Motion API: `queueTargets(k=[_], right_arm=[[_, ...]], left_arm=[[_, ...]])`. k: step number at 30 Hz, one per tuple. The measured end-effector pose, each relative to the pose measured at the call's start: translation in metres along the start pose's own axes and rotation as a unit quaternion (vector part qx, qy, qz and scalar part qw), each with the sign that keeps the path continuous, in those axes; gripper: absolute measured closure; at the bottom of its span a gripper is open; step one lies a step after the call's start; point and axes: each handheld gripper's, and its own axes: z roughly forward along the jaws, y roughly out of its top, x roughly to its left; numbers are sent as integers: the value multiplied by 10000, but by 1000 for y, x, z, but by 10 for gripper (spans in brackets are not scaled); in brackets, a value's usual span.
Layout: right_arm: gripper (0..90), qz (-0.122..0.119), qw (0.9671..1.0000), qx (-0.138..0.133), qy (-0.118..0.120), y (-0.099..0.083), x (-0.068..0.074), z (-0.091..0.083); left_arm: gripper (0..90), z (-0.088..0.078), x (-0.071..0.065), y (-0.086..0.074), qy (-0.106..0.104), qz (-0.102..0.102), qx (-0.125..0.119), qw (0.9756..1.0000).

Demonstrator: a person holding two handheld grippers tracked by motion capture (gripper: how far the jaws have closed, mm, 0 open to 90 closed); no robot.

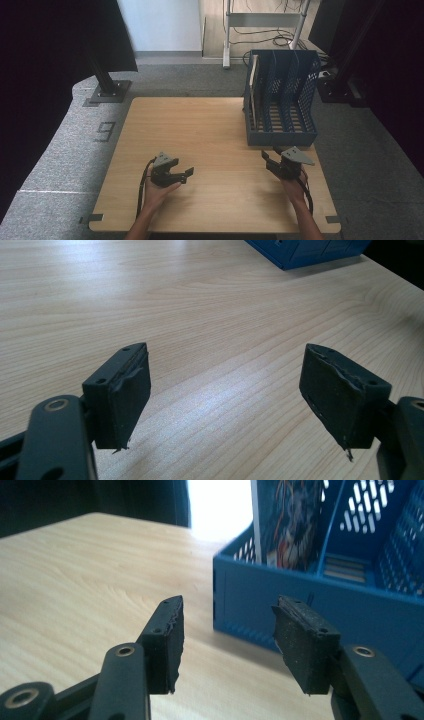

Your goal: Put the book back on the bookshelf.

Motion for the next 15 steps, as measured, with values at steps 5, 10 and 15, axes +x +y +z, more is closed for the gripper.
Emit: queueTargets(k=[5, 10, 15], right_arm=[[448, 95, 9999, 65, 0, -8, -4, -2], [446, 84, 10000, 36, -14, -8, -4, -5], [445, 57, 10000, 78, -2, -9, -3, -3]], left_arm=[[208, 0, 0, 0, 3, -8, 5, 10000], [208, 1, 0, 0, 10, -1, 7, 10000], [208, 1, 0, -1, 10, 3, 19, 10000]])
